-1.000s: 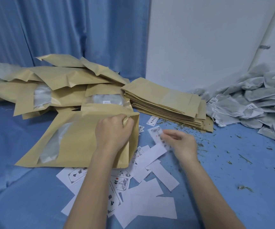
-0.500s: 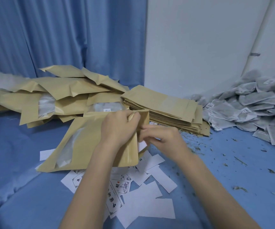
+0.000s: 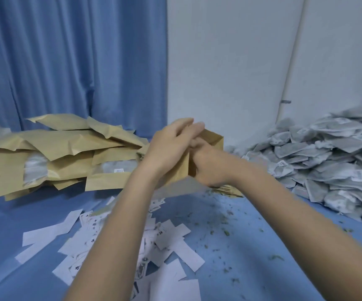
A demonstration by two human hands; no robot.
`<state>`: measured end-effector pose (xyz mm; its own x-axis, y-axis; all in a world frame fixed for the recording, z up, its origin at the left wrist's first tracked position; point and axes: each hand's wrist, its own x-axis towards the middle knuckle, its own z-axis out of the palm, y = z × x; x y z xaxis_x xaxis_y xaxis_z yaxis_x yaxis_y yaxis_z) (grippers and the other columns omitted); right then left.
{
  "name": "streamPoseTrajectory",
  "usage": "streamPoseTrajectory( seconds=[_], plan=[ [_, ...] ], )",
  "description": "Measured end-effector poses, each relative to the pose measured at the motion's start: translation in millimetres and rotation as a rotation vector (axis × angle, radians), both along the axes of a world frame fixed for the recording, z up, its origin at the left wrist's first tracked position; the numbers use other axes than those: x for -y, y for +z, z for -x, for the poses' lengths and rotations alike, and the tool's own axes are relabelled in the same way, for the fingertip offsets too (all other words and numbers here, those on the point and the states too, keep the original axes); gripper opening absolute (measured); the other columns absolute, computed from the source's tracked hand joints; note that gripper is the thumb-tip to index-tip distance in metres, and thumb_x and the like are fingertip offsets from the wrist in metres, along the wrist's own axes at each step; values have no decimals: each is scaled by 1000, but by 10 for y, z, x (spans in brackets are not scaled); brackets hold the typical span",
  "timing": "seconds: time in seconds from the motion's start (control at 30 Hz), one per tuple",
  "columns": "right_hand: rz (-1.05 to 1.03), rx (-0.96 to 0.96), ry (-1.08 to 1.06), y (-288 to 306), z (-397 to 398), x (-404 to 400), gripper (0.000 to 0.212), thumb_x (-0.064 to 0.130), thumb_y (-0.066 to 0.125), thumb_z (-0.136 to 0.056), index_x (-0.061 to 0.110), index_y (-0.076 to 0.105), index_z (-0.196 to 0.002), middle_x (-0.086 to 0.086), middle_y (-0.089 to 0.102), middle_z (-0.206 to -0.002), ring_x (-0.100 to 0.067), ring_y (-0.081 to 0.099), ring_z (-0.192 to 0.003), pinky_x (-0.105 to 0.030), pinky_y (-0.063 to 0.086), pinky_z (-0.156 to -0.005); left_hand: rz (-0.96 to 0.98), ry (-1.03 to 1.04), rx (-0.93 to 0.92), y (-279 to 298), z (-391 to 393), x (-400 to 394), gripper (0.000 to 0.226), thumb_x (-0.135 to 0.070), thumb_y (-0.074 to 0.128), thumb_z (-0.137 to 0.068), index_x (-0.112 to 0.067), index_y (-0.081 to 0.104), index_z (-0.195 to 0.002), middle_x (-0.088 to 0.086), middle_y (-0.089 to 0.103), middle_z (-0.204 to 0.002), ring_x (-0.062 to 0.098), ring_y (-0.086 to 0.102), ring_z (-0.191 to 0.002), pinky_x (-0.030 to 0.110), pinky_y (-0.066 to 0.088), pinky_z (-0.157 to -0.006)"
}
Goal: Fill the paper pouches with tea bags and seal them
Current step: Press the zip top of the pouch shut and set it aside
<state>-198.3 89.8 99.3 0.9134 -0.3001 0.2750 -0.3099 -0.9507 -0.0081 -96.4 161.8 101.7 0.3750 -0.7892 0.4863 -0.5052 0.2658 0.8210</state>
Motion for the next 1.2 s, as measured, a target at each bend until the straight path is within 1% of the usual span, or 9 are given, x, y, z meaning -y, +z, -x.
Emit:
streamPoseTrajectory(
  seconds=[0.1, 0.23, 0.33, 0.5, 0.67, 0.73, 0.97, 1.03, 1.2],
  plan=[
    [-18, 0, -85, 333, 232, 90, 56, 35, 59, -86, 17, 41, -137, -11, 38, -136, -33, 38, -124, -42, 33, -105, 50, -125, 28, 153, 69, -73, 74, -68, 60, -63, -41, 49, -130, -19, 49, -136, -2, 44, -125, 24, 35, -103],
    [32, -26, -194, 687, 574, 149, 62, 33, 54, -90, 22, 29, -146, -10, 30, -144, -28, 31, -133, -40, 29, -109, 105, -255, 216, 211, 252, -165, 71, -62, 76, -60, -50, 47, -124, -47, 51, -112, -26, 42, -110, -4, 33, -81],
    [27, 55, -250, 835, 782, 140, 51, 33, 49, -94, 19, 37, -142, -7, 36, -144, -24, 35, -131, -33, 31, -106, 236, -162, 244, 250, 462, -39, 63, -47, 72, -70, -42, 51, -129, -38, 53, -118, -22, 45, -110, -1, 35, -87],
    [-25, 352, -357, 763, 1336, 156, 43, 51, 35, -96, 25, 67, -106, 4, 68, -101, -14, 57, -98, -27, 40, -79, 239, -190, 107, 222, 731, 210, 5, -42, 63, -80, -41, 68, -81, -34, 64, -73, -22, 55, -74, 1, 38, -61],
    [-172, 514, -364, 600, 1838, 175, 66, 72, 29, -84, 25, 71, -66, 13, 67, -67, 0, 58, -68, -23, 41, -66, 210, -211, -9, 110, 923, 420, 24, -55, 58, -73, -34, 69, -72, -27, 68, -70, -17, 58, -66, 6, 44, -58],
    [-175, 531, -334, 571, 1987, 197, 68, 78, 39, -76, 17, 47, -47, 10, 37, -46, -8, 34, -47, -24, 23, -52, 235, -214, -81, 96, 960, 477, 24, -48, 62, -80, -30, 69, -68, -27, 67, -66, -16, 58, -62, 5, 43, -53],
    [190, 351, -459, 731, 2114, 232, 53, 59, 66, -72, 22, 34, -52, 5, 31, -47, -11, 33, -51, -27, 24, -53, 153, -436, -286, 163, 930, 557, 22, -52, 64, -69, -35, 76, -74, -9, 74, -82, 4, 70, -76, 15, 51, -58],
    [271, 375, -513, 801, 2088, 236, 36, 61, 65, -71, 27, 55, -74, 12, 48, -65, -9, 44, -68, -28, 28, -60, 146, -480, -346, 190, 940, 582, 24, -52, 64, -70, -34, 77, -79, -6, 74, -89, 8, 70, -83, 18, 53, -62],
    [303, 435, -401, 922, 1786, 131, 60, 63, 63, -71, 30, 53, -120, 8, 52, -122, -11, 51, -106, -28, 38, -87, 202, -586, -504, 213, 1050, 597, 27, -40, 61, -80, -20, 76, -89, 3, 74, -96, 16, 70, -88, 24, 55, -66]
  ],
)
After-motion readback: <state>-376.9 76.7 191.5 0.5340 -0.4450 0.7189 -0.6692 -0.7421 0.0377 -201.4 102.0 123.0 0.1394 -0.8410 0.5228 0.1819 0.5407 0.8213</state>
